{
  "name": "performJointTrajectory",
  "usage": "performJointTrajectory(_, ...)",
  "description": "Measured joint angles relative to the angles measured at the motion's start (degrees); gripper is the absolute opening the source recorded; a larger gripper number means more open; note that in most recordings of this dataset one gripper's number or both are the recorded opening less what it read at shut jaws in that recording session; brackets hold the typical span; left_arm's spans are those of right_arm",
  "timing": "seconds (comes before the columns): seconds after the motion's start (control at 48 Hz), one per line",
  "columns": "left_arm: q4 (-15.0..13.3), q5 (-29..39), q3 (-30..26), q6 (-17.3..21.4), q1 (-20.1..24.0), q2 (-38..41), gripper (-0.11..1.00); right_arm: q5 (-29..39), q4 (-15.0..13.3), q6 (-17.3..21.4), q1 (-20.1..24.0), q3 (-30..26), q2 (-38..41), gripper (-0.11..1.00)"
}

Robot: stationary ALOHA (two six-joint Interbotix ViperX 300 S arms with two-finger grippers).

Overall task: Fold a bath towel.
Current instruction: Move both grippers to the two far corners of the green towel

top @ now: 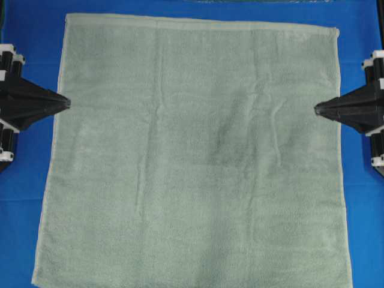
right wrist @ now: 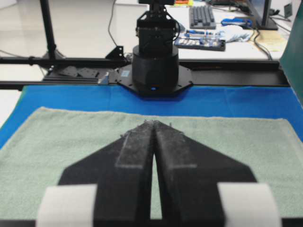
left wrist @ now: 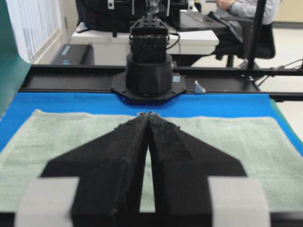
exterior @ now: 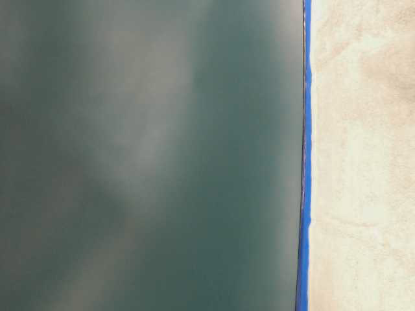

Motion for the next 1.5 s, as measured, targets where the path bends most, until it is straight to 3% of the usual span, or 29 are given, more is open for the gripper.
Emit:
performJointTrajectory(0.146, -0.09, 5.36, -1.41, 0.00, -0.79, 0.26, 0.00, 3.78, 0.00, 0.00, -0.35, -1.85, 0.18, 0.00)
performJointTrajectory(0.292, -0.09, 19.42, -8.00, -0.09, 1.14, 1.14, 0.00, 16.17, 0.00, -0.26, -3.78, -7.82, 0.88, 0.00)
performJointTrajectory(0.417, 0.44, 29.97, -12.92, 0.88, 5.89, 3.16, 0.00, 27.77, -0.53, -0.97, -8.44, -13.80, 3.87, 0.00)
performJointTrajectory(0.563, 1.05, 38.94, -16.79, 3.25, 14.68, 8.00, 0.02, 38.06, -3.16, -0.97, -15.64, -19.16, 9.67, 0.01)
performJointTrajectory(0.625, 1.14, 41.66, -17.84, 5.71, 17.40, 10.81, 0.12, 41.84, -4.57, -1.05, -18.98, -20.65, 12.92, 0.01)
performJointTrajectory(0.688, 1.14, 43.59, -18.90, 8.88, 19.95, 14.33, 0.29, 45.00, -6.15, -1.23, -22.41, -21.80, 16.44, 0.03)
performJointTrajectory(0.834, 1.76, 46.41, -22.32, 13.71, 25.93, 22.85, 0.73, 52.03, -10.99, -3.25, -30.23, -24.61, 25.66, 0.46)
performJointTrajectory(0.938, 4.13, 48.52, -25.22, 15.47, 31.03, 27.95, 0.88, 55.20, -13.36, -5.98, -34.72, -26.81, 31.29, 0.67)
performJointTrajectory(1.063, 5.45, 50.19, -27.77, 21.45, 37.35, 34.63, 0.87, 57.13, -13.71, -10.20, -39.11, -29.27, 37.62, 0.63)
performJointTrajectory(1.23, 5.45, 46.85, -29.36, 28.83, 41.84, 43.42, 0.88, 56.95, -12.66, -15.82, -44.30, -31.29, 46.14, 0.64)
performJointTrajectory(1.501, 5.45, 39.46, -29.53, 33.40, 45.62, 56.25, 0.88, 51.06, -9.58, -22.06, -49.48, -31.73, 56.16, 0.64)
